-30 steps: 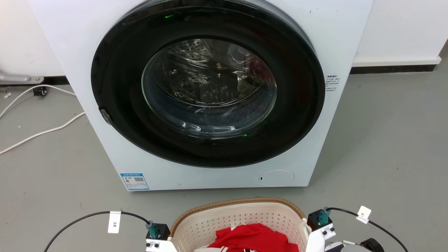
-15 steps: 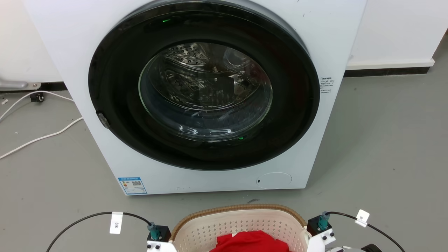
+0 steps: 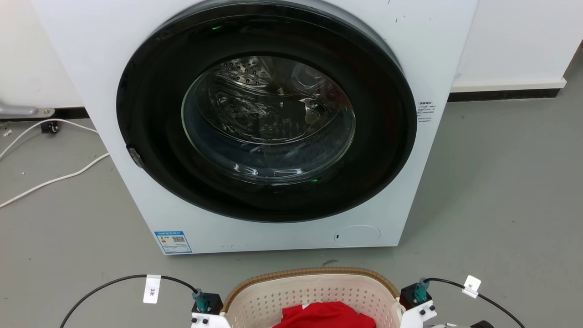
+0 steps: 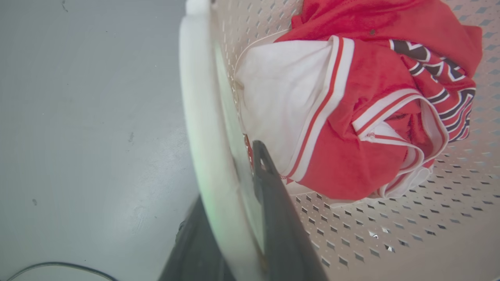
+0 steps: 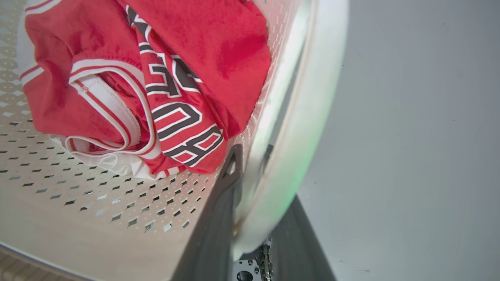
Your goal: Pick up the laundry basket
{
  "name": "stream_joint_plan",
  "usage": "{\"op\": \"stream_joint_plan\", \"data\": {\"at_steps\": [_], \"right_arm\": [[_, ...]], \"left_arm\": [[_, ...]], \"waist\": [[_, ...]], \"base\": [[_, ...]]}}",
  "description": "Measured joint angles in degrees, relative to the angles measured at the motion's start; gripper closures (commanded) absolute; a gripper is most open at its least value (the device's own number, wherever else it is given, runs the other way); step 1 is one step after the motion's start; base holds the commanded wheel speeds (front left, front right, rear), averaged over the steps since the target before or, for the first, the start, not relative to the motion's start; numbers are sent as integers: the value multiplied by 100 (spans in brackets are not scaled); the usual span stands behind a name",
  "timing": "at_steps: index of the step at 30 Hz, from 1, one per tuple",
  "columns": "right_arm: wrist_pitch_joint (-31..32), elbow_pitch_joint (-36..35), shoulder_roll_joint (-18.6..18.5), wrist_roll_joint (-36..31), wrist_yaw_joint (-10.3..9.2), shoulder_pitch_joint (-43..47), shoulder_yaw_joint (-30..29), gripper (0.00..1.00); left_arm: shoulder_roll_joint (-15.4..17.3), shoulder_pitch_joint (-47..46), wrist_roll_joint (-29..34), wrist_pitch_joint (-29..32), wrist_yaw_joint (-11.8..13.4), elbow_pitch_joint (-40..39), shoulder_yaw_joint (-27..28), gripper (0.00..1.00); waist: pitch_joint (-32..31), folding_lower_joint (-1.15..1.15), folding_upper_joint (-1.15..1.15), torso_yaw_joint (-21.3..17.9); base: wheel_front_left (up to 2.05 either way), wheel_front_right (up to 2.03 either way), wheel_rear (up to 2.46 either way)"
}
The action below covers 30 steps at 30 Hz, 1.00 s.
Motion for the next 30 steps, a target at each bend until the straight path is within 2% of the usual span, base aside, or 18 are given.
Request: {"op": "stream_joint_plan", "data": {"at_steps": [30], "right_arm": [[-118,34,14,216,0,-64,183,100]], "left_arm": [[59,-102,-589,-131,0,65,-571,100]], "waist": [[79,0,0,3]], "base": [[0,0,0]]}}
